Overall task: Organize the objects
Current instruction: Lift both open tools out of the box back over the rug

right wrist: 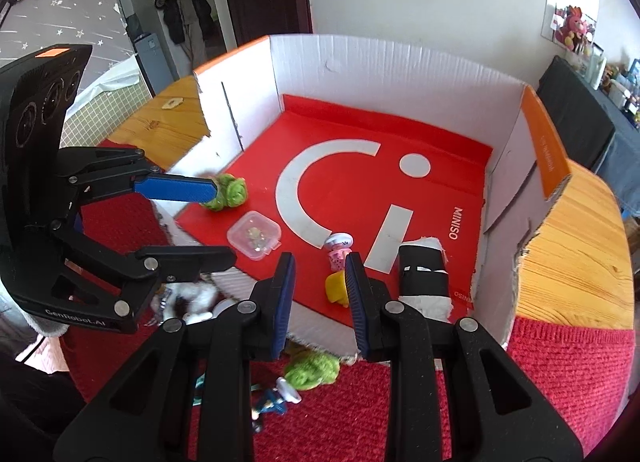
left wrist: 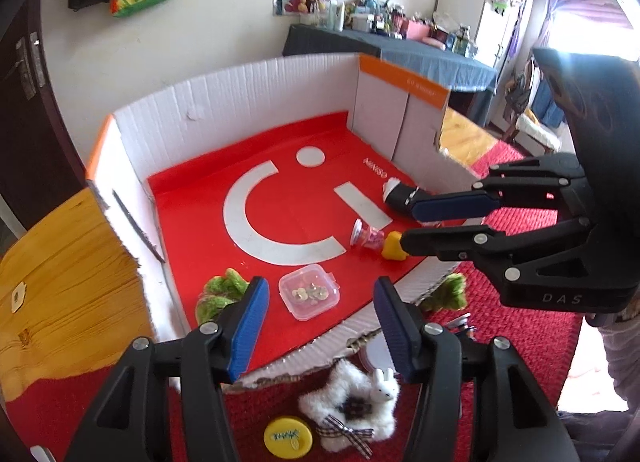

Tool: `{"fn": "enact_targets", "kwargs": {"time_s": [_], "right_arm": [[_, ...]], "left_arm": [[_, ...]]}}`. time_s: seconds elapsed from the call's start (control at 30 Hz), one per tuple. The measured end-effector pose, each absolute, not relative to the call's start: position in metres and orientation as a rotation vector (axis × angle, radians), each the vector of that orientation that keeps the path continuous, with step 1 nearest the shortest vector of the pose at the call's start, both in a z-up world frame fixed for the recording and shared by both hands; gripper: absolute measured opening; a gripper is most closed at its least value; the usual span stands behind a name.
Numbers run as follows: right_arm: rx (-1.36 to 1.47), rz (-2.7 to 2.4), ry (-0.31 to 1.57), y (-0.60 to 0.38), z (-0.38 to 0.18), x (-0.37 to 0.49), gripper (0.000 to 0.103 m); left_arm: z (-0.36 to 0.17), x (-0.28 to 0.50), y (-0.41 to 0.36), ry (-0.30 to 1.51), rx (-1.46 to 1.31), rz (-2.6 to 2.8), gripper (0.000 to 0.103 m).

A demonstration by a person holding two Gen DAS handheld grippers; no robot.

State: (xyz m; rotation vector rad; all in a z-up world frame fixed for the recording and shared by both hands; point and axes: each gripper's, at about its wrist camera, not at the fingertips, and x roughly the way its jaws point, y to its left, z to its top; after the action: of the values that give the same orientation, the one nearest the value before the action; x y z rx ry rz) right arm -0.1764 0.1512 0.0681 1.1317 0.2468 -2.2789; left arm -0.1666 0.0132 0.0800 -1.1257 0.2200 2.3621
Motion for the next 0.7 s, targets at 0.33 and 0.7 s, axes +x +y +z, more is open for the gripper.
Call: {"fn": "enact_targets", "kwargs": {"time_s": [0.33, 0.7], "right_arm": [[1.05, -2.336, 0.239, 0.159, 0.097, -0.145, 0.025], [0.941, -2.399, 0.204, 0.171, 0.107, -0.103, 0.062]], "left_arm": [[0.103, -0.131, -0.001, 0.148, -1.043, 2.449, 0.061], [0.111, -0.09, -0.013, 0.06, -0.966, 2.546, 0.07]]}}
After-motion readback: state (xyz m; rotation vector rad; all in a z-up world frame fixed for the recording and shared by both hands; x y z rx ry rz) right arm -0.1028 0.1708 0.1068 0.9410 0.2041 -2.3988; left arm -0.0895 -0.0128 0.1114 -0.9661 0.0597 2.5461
